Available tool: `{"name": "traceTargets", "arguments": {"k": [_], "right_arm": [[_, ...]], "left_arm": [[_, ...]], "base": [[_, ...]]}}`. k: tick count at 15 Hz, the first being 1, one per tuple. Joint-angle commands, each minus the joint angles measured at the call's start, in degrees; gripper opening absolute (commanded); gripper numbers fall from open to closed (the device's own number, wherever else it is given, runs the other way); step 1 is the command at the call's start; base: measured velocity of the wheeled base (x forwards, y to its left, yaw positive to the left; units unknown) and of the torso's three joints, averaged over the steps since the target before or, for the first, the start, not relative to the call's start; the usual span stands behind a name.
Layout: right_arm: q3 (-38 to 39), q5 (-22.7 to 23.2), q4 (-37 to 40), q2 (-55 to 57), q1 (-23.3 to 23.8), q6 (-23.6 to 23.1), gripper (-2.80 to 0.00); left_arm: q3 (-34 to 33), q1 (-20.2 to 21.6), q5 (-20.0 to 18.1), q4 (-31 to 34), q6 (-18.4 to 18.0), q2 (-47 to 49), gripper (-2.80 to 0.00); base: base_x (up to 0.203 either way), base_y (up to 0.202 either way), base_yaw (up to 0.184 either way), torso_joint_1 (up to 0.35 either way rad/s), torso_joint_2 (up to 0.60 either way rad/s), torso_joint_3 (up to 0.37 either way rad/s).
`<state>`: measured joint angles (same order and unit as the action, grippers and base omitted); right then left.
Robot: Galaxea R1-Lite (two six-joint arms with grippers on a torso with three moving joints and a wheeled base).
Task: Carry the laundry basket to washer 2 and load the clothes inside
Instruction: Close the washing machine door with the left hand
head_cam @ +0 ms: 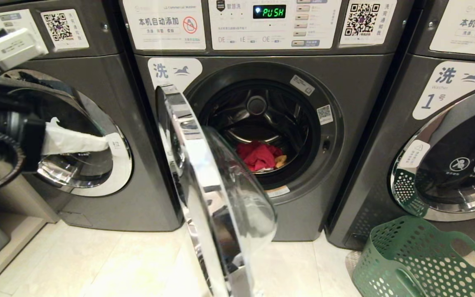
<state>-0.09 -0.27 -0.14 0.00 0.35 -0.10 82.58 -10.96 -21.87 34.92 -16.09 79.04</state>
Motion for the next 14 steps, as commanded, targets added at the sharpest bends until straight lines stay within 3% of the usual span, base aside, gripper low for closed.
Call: {"name": "traceTargets", "arguments": {"k": [1, 3, 5, 9, 12, 14], "right_arm": [[-0.2, 0.3, 0.3, 0.1, 0.0, -1.3, -2.8], [-5.4, 2.9, 1.4, 2.6, 0.0, -4.9, -2.8], [-15.6, 8.3, 3.2, 11.6, 0.0, -5.5, -2.8], [-34.7, 25.2, 5.2, 47.5, -1.9, -5.5, -2.8], [-46.5, 35.2, 6.0, 70.8, -7.8, -5.6, -2.8], [-52.5, 37.0, 4.4, 83.9, -11.4, -5.8, -2.8]], "left_arm": [[0.0, -1.7, 1.7, -7.9, -0.1, 5.4, -2.8], [-0.1, -5.0, 5.7, -16.9, 0.1, 9.8, -2.8], [0.1, -9.2, 9.1, -23.1, 0.3, 15.2, -2.8], [7.2, -12.5, 12.0, -35.9, 1.9, 29.8, -2.8], [11.8, -14.5, 12.6, -39.7, 3.3, 32.5, -2.8], [11.3, -14.5, 12.8, -39.8, 4.3, 28.9, -2.8]], "base": [[0.0, 0.0, 0.0, 0.0, 0.0, 0.0], [0.0, 0.0, 0.0, 0.0, 0.0, 0.0], [0.0, 0.0, 0.0, 0.0, 0.0, 0.0], [0.0, 0.0, 0.0, 0.0, 0.0, 0.0], [0.0, 0.0, 0.0, 0.0, 0.0, 0.0], [0.0, 0.0, 0.0, 0.0, 0.0, 0.0]]}}
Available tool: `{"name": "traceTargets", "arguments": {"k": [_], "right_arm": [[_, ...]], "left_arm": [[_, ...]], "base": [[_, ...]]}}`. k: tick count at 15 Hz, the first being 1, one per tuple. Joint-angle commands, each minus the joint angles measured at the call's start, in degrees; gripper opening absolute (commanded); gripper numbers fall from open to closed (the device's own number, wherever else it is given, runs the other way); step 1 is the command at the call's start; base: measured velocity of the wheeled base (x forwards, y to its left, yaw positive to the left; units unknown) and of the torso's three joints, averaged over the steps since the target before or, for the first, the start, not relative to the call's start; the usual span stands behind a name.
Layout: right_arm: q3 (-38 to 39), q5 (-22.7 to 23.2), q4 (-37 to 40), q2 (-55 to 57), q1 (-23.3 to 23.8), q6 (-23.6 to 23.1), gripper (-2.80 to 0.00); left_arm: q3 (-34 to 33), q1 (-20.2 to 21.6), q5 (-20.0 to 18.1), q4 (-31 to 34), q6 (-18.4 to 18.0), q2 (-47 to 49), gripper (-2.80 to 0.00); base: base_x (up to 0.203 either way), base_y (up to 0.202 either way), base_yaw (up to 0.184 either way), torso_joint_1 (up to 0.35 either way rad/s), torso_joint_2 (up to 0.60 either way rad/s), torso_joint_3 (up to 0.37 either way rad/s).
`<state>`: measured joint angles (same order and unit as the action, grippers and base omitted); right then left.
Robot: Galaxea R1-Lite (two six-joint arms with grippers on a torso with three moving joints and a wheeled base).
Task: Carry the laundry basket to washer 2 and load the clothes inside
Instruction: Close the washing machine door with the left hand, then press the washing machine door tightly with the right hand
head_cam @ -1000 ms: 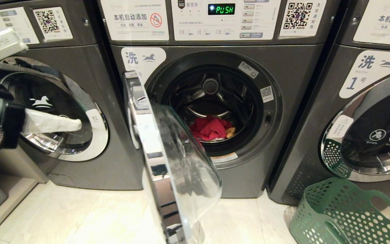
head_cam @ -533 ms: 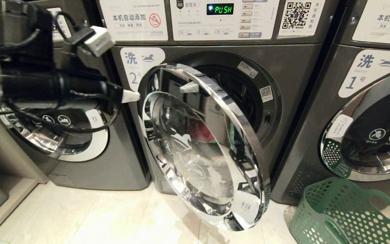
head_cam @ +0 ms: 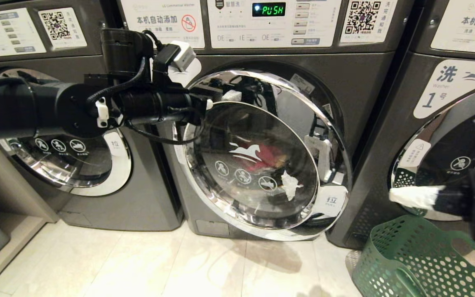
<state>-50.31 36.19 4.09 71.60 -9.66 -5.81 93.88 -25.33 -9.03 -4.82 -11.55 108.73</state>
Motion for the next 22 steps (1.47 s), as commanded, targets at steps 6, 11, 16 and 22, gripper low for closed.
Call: {"name": "traceTargets", "arguments": {"k": [6, 11, 16, 22], "right_arm": [[-12.7, -11.8, -7.3, 33.3, -3.8, -3.7, -2.8], [-20.2, -24.5, -8.8, 37.2, -1.5, -6.7, -2.8], [-23.7, -34.3, -17.3, 43.4, -1.2, -6.7, -2.8], [-32.0, -41.6, -23.2, 52.4, -1.2, -6.6, -2.8]], "left_arm": [[-5.1, 3.2, 1.5, 3.0, 5.2, -15.9, -2.8], [-6.0, 4.5, 1.5, 3.2, 5.6, -17.7, -2.8], [-4.9, 4.5, 1.6, 3.2, 5.7, -18.4, -2.8], [-7.9, 10.8, 2.3, 13.5, 5.6, -29.8, -2.8]], "base": [[0.0, 0.0, 0.0, 0.0, 0.0, 0.0], [0.0, 0.0, 0.0, 0.0, 0.0, 0.0], [0.0, 0.0, 0.0, 0.0, 0.0, 0.0], [0.0, 0.0, 0.0, 0.0, 0.0, 0.0]]}}
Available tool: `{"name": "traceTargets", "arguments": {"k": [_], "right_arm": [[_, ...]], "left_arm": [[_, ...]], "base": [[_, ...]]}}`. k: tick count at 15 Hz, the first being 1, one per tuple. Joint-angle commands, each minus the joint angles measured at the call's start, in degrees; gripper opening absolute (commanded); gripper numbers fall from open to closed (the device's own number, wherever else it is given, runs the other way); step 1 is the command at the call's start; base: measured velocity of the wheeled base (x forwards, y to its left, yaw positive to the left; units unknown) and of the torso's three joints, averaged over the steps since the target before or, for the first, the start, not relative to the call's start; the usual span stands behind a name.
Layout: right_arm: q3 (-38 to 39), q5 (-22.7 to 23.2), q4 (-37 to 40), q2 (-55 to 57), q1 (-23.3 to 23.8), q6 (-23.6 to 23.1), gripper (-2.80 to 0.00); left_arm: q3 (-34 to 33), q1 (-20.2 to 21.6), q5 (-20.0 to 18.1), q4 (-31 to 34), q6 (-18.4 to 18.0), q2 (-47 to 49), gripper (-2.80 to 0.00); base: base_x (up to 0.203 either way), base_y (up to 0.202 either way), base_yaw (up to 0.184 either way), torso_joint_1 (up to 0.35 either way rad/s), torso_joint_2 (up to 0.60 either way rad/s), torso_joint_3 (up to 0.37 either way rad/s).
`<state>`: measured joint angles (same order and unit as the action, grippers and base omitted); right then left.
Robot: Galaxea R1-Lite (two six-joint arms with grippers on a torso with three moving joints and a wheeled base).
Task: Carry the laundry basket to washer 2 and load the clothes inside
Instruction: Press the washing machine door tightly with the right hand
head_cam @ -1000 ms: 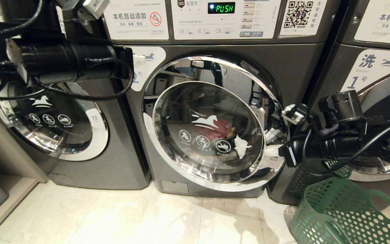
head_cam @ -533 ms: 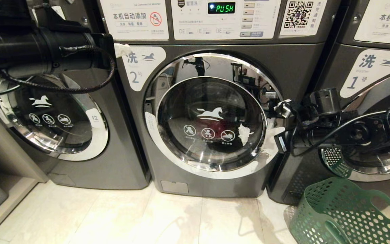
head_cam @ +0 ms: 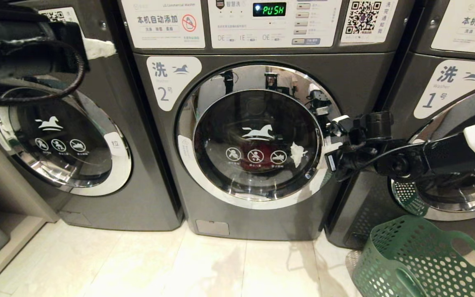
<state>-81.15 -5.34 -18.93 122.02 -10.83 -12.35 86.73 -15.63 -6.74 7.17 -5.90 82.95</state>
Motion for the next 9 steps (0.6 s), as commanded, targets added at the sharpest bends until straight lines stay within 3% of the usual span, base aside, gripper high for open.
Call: {"name": "traceTargets", "arguments": {"k": [1, 5, 9], "right_arm": [[-3.3, -1.0, -0.6, 3.6, 0.1, -0.1, -2.8], [-13.1, -5.6, -1.0, 9.9, 0.6, -0.2, -2.8], [-12.2, -6.0, -1.0, 9.1, 0.5, -0.2, -2.8]], "left_arm": [[-1.4, 2.0, 0.0, 7.1, 0.0, -7.3, -2.8], [-2.8, 4.6, 1.1, 34.4, 0.5, -22.9, -2.8], [-6.3, 5.0, 5.2, 45.2, 2.2, -34.0, -2.8]], "base": [[0.0, 0.0, 0.0, 0.0, 0.0, 0.0], [0.0, 0.0, 0.0, 0.0, 0.0, 0.0], [0.0, 0.0, 0.0, 0.0, 0.0, 0.0]]}}
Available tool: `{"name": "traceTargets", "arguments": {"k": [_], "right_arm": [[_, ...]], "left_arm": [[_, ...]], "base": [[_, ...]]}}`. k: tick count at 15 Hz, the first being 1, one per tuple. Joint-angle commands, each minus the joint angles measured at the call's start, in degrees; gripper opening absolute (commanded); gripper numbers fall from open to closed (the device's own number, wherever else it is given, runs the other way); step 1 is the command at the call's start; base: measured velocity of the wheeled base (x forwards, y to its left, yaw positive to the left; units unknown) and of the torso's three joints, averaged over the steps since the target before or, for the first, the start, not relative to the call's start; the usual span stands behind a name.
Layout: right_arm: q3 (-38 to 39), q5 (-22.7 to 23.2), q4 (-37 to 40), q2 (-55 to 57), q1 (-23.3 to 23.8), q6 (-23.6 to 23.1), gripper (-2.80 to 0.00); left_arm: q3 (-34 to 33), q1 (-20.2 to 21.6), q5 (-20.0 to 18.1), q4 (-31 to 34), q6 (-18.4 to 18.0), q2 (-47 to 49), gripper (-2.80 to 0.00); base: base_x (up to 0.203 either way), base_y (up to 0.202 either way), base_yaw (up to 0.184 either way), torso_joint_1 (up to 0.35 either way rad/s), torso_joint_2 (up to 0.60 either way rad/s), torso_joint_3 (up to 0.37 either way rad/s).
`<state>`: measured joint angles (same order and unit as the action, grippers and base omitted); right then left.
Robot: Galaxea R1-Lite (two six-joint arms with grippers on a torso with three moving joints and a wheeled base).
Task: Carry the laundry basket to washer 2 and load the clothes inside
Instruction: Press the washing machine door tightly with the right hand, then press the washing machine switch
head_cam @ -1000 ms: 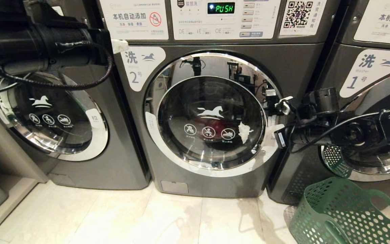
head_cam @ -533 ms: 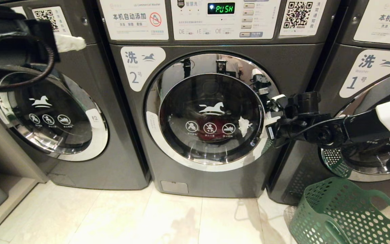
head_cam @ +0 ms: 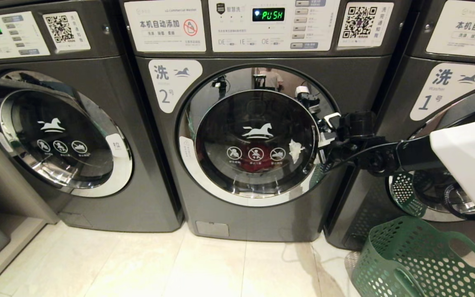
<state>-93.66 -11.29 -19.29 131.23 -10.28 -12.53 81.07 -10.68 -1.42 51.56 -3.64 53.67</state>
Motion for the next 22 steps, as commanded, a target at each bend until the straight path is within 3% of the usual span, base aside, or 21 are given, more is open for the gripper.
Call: {"name": "traceTargets", "arguments": {"k": [1, 3, 5, 8, 10, 13, 15, 18, 20, 22], "right_arm": [[1.9, 0.1, -0.4, -2.2, -0.1, -0.1, -2.8], [8.8, 1.2, 2.1, -10.8, -0.9, -0.2, -2.8], [19.3, 2.6, 5.7, -22.7, -2.2, -0.2, -2.8], [43.0, 3.4, 8.0, -41.7, -3.8, 0.0, -2.8], [60.8, 3.9, 7.0, -53.5, -4.3, 0.6, -2.8], [82.3, 5.8, 4.6, -71.8, -4.6, 2.2, -2.8], [89.8, 6.8, 7.0, -82.4, -4.7, 2.8, -2.8], [90.8, 10.7, 20.6, -96.9, -4.7, 3.3, -2.8], [90.5, 11.4, 24.5, -99.7, -2.9, 4.8, -2.8], [90.4, 11.7, 27.1, -98.1, 3.8, 6.3, -2.8]], "left_arm": [[-0.9, 0.2, 0.7, 3.0, 0.1, -6.1, -2.8], [-1.1, 0.2, 4.6, 7.0, 0.2, -8.1, -2.8], [-1.1, 0.3, 5.7, 11.4, 0.2, -10.2, -2.8], [-3.6, 2.6, 5.7, 14.5, 0.4, -12.8, -2.8], [-11.6, 4.7, 5.6, 12.7, 2.1, -15.2, -2.8], [-32.4, 5.8, 5.7, -0.8, 3.3, -19.9, -2.8], [-47.7, 6.1, 5.5, -13.3, 3.6, -22.3, -2.8], [-65.5, 6.3, 5.3, -29.8, 3.4, -25.3, -2.8], [-72.1, 6.4, 5.0, -33.6, 1.7, -30.5, -2.8], [-73.4, 10.1, 4.4, -34.6, 0.9, -32.7, -2.8]], "base": [[0.0, 0.0, 0.0, 0.0, 0.0, 0.0], [0.0, 0.0, 0.0, 0.0, 0.0, 0.0], [0.0, 0.0, 0.0, 0.0, 0.0, 0.0], [0.0, 0.0, 0.0, 0.0, 0.0, 0.0], [0.0, 0.0, 0.0, 0.0, 0.0, 0.0], [0.0, 0.0, 0.0, 0.0, 0.0, 0.0], [0.0, 0.0, 0.0, 0.0, 0.0, 0.0], [0.0, 0.0, 0.0, 0.0, 0.0, 0.0], [0.0, 0.0, 0.0, 0.0, 0.0, 0.0], [0.0, 0.0, 0.0, 0.0, 0.0, 0.0]]}}
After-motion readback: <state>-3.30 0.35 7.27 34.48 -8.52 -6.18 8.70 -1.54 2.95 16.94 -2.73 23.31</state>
